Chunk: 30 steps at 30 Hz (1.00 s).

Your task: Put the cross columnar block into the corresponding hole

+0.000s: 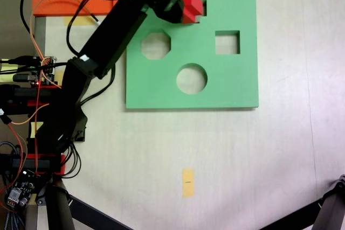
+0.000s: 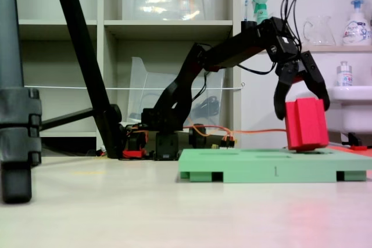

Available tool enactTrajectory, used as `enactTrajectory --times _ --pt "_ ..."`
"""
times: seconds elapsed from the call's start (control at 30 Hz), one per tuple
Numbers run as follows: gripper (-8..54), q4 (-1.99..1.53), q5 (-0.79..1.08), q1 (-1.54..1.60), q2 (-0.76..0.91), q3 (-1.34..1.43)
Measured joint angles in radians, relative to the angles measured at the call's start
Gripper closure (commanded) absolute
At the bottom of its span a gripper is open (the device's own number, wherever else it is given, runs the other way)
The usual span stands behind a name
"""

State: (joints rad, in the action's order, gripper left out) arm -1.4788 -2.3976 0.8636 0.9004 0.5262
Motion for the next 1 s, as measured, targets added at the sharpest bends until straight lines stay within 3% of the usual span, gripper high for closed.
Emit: enactTrajectory --times 0.6,0.67,0.8,0.87,1.0 --pt "25.8 0.043 0.009 0.0 -0.133 -0.044" --pt "20.7 0.041 0.009 0.0 -0.15 -0.064" --pt "4.7 0.046 0.012 0.0 -0.167 -0.077" --pt "-6.6 0.052 0.012 0.0 -0.172 -0.081" --pt "-6.6 0.063 0.018 0.002 -0.163 -0.078"
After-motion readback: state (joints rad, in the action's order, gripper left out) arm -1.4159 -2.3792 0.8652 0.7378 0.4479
